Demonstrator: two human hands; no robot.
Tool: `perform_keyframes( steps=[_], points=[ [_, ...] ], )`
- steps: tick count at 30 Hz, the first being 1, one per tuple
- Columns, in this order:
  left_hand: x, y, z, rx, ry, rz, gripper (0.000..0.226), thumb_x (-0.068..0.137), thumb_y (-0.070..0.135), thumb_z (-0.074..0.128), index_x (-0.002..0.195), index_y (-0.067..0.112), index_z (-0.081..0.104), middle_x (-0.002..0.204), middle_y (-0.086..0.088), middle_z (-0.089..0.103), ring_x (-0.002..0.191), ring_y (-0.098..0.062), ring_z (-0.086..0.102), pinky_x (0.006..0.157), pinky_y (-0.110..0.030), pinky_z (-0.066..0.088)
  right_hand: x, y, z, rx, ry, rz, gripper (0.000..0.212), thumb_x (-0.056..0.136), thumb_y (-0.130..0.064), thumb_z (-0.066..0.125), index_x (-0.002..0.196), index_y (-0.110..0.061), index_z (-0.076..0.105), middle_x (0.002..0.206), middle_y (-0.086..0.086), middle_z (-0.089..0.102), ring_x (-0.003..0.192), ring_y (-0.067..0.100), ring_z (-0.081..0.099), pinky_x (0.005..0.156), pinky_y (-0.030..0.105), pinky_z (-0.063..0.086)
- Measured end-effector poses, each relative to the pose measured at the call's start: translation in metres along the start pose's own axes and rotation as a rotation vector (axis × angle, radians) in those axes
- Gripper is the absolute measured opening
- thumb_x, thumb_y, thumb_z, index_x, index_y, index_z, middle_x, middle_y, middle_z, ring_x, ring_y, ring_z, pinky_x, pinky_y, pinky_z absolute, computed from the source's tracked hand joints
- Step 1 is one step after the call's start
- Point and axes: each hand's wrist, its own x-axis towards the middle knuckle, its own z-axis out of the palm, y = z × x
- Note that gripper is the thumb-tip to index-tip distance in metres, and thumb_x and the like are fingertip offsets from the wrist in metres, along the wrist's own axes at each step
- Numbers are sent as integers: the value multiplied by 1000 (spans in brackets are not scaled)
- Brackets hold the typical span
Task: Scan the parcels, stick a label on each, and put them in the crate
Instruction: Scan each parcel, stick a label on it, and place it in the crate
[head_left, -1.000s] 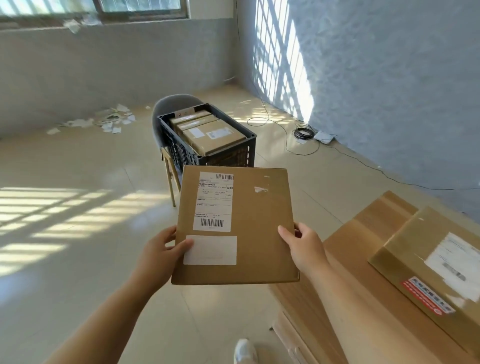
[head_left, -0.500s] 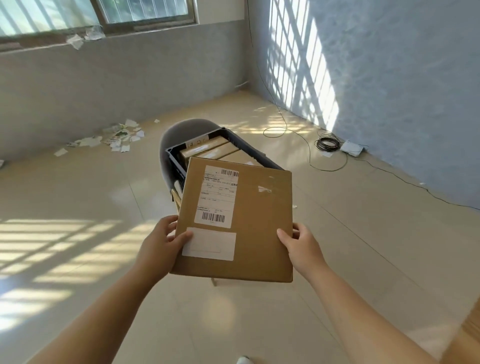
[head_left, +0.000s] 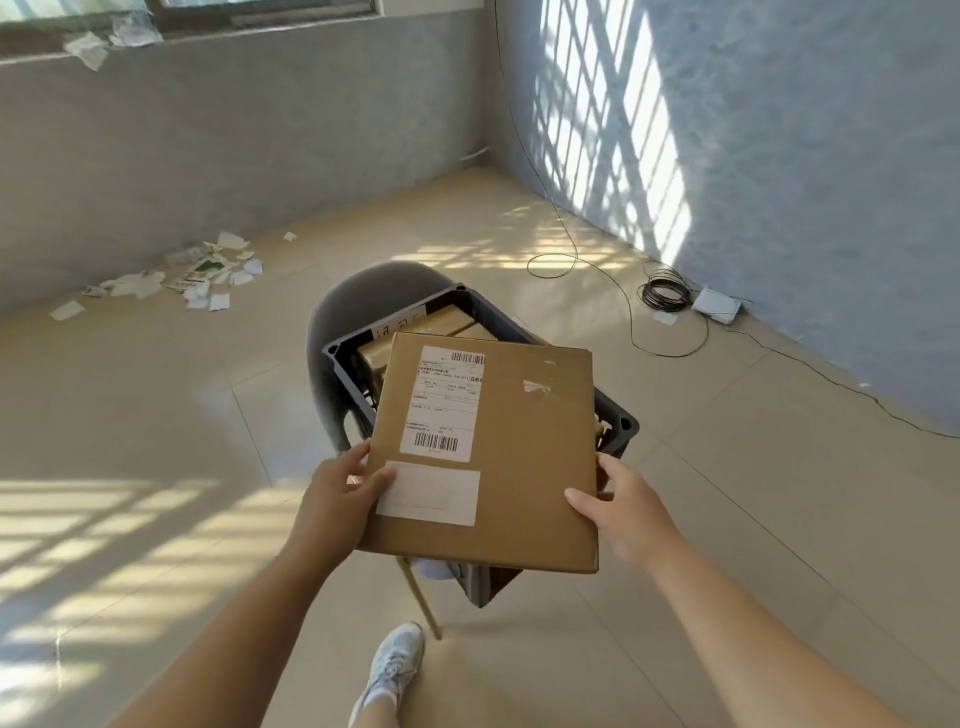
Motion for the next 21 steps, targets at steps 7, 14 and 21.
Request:
perform_keyframes(
  steps=[7,14,21],
  points=[
    [167,-14,-27,66,-124,37,35,94,28,50,125,44,46,95,23,55,85,-5,57,63,-18,41,96,-53,48,-14,47,96,45,92,-23,61,134,-28,46,118,-8,58,106,18,58,90,35,51],
    [311,-23,-38,229,-308,48,45,95,28,49,138,34,38,130,6,52,105,-12,54,88,-32,47,170,-93,110,112,146,358,44,93,-17,59,135,-19,45,128,0,58,116,20,55,99,33,45],
    [382,-43,-35,388,-473,119,45,94,30,49,137,35,37,114,10,57,77,1,55,60,-12,41,198,-107,153,65,191,417,76,87,-17,66,148,-19,20,143,1,40,131,19,41,112,40,34]
  ],
)
